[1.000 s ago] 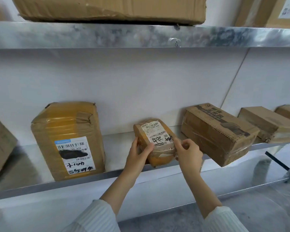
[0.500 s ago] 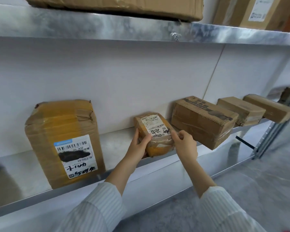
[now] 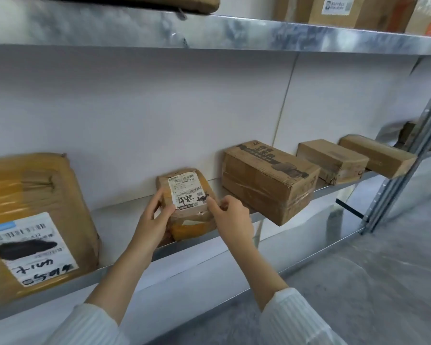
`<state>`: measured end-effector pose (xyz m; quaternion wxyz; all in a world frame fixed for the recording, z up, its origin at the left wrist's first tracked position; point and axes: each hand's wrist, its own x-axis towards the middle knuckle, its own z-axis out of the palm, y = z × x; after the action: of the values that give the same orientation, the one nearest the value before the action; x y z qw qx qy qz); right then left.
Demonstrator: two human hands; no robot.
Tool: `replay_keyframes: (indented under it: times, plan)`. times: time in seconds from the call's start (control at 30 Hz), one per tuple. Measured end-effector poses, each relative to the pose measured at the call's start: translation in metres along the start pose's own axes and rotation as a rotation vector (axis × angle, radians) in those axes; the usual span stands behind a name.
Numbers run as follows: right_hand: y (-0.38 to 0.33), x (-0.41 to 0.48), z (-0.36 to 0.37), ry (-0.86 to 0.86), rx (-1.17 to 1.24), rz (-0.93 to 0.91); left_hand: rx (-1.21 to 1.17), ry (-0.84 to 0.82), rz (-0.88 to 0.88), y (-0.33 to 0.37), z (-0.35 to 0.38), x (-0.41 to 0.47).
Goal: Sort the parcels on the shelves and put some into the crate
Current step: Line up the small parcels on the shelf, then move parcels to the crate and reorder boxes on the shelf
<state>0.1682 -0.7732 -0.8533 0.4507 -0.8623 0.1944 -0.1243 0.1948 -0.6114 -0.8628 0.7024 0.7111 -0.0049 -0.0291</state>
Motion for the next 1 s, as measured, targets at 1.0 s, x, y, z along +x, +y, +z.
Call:
replay_keyframes:
  times: [1.0]
  plan:
    - [0.140, 0.075, -0.165, -0.696, 0.472, 0.283, 0.642, 0.268, 0.161, 0.080, 0.229, -0.035]
